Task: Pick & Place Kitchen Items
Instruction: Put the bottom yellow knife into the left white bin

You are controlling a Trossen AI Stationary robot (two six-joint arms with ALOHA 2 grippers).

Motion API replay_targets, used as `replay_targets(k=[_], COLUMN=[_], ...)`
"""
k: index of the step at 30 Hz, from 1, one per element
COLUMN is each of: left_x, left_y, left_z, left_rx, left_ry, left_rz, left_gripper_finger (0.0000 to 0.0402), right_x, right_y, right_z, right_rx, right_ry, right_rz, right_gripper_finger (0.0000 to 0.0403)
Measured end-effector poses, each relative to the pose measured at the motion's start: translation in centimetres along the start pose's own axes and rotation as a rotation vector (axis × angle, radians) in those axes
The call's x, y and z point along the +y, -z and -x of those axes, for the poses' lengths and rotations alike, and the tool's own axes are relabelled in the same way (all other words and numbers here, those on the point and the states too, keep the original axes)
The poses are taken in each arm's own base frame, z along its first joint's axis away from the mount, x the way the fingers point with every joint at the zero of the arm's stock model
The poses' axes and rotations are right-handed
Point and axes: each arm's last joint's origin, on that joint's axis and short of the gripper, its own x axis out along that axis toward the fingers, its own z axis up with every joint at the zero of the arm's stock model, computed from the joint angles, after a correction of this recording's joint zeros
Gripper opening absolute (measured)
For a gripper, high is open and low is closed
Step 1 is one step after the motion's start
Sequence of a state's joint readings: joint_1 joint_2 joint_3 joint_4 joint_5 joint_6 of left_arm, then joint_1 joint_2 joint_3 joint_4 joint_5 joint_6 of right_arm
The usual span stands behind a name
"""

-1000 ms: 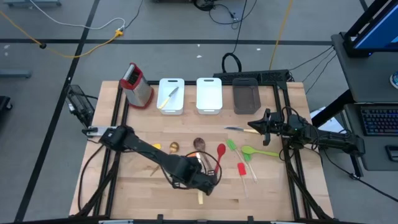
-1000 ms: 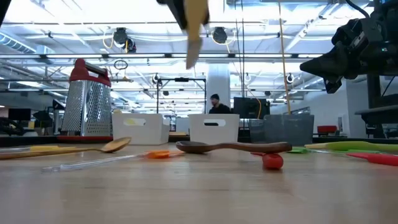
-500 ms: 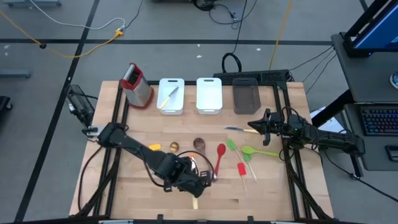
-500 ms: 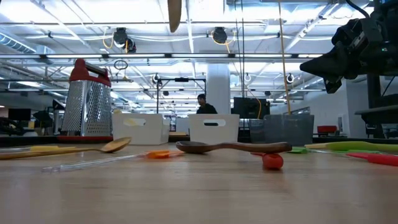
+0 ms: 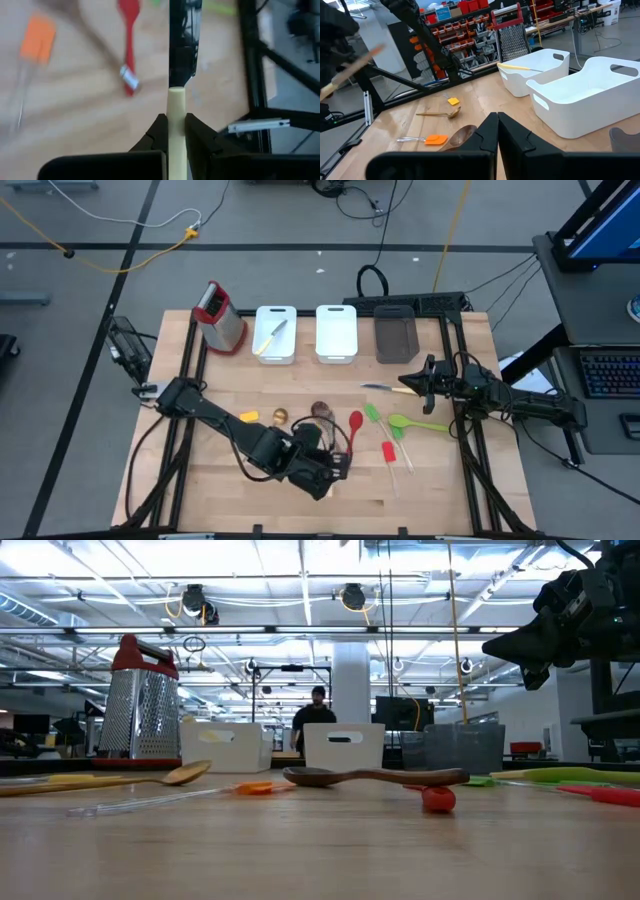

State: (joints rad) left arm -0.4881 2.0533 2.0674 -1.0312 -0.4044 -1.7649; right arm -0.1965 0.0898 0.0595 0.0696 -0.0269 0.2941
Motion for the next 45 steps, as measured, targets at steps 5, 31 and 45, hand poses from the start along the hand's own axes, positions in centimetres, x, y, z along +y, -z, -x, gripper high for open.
replay_targets(k=[5,31,45], left_x=[-0.2,2.8,6.1], left_y=[-0.8,-13.7,-22.6], left_z=[-0.2,-3.4,-1.9], left_rx=[-0.105,-0.046,0.039], left_ry=[0.015,-0.438,-0.648], left_rz=[-0.152,-0.367,-0.383], left_gripper_finger=[0.0026,0.0026,0.0026], right_x=[0.0,0.0,0.0], right_y=[0.0,0.0,0.0], right_z=[0.0,0.0,0.0], right_rx=[0.0,0.0,0.001], right_ry=[0.0,0.0,0.0], right_rz=[0.0,0.0,0.0], right_gripper_finger=[0.0004,0.0004,0.0004])
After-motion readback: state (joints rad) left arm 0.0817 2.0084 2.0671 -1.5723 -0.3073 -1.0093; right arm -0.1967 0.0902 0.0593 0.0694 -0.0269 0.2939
